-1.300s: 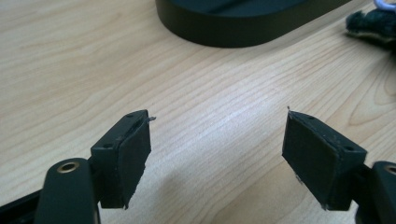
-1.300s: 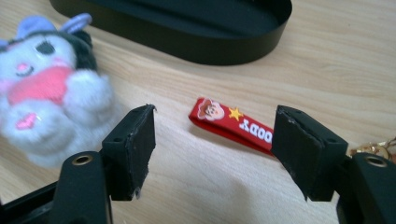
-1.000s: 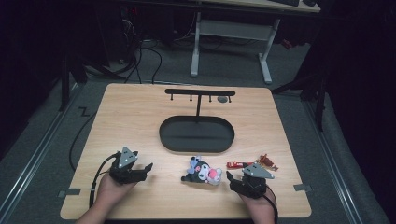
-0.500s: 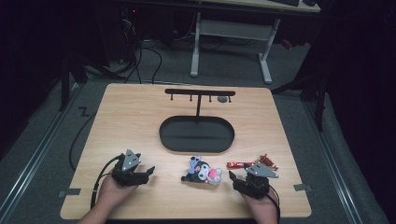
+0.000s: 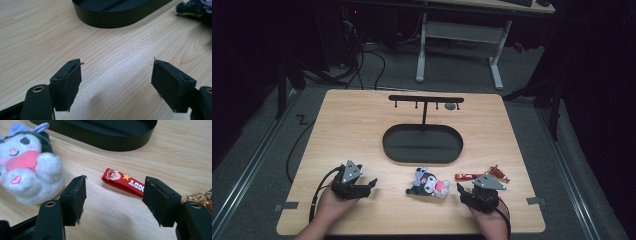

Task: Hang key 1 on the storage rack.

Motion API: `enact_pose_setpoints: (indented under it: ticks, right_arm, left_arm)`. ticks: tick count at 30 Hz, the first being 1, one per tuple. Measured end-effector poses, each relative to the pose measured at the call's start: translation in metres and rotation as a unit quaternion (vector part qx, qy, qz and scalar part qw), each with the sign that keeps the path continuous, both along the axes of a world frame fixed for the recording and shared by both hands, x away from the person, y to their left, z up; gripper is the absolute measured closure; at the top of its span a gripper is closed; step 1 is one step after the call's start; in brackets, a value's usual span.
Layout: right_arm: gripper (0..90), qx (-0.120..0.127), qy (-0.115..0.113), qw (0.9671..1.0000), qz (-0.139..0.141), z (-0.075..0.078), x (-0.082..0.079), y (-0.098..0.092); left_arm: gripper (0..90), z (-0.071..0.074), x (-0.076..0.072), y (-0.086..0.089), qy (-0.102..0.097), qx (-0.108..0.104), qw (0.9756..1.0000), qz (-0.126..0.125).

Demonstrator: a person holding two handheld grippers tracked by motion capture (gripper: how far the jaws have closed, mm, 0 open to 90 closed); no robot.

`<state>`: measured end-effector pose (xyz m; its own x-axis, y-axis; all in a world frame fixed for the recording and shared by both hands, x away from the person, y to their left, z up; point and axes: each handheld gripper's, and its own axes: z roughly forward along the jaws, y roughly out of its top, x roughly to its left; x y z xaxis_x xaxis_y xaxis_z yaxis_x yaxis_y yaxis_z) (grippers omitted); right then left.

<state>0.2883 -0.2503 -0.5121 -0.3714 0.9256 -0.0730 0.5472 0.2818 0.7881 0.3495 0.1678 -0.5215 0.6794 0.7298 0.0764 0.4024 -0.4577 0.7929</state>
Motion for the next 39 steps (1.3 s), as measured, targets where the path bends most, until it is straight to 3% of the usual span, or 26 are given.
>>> enact_pose_setpoints:
  ticks: [4,7,10,16,19,21,25,33,39]
  right_arm:
    - [36.7,0.01,-0.009,0.9998,-0.014,0.001,-0.001,0.001]
    - [39.4,0.029,0.012,0.9992,-0.024,0.002,0.0,0.002]
    - [39.3,0.013,0.022,0.9995,-0.018,0.002,0.0,0.007]
    - [44.8,0.016,0.022,0.9995,-0.016,0.004,-0.001,0.009]
    - [48.8,0.009,0.035,0.9992,-0.016,0.004,0.0,0.009]
    - [49.9,-0.019,0.051,0.9984,-0.015,0.005,0.0,0.009]
    - [49.9,-0.027,0.062,0.9976,-0.014,0.007,-0.001,0.007]
    - [47.4,-0.016,0.098,0.995,-0.009,0.008,-0.001,0.003]
    - [43.5,-0.007,0.106,0.9942,0.013,0.016,-0.002,0.0]
  left_arm:
    - [24.7,0.0,0.001,0.001,0.0,-0.002,1.0,0.002]
    - [24.7,0.0,0.001,0.001,0.001,-0.001,1.0,0.001]
    - [24.7,0.0,0.0,0.001,0.0,-0.001,1.0,0.0]
    - [24.7,0.001,0.001,0.001,0.002,-0.002,1.0,0.0]
    - [24.7,0.001,0.0,0.001,0.004,-0.004,1.0,-0.001]
    - [25.0,0.001,0.0,0.001,0.004,-0.004,1.0,-0.003]
    - [25.2,0.001,0.0,0.0,0.004,-0.003,1.0,-0.006]
    - [25.4,0.002,0.002,-0.001,0.008,-0.001,0.9999,-0.014]
    - [27.4,0.004,0.0,-0.002,0.012,-0.007,0.9997,-0.022]
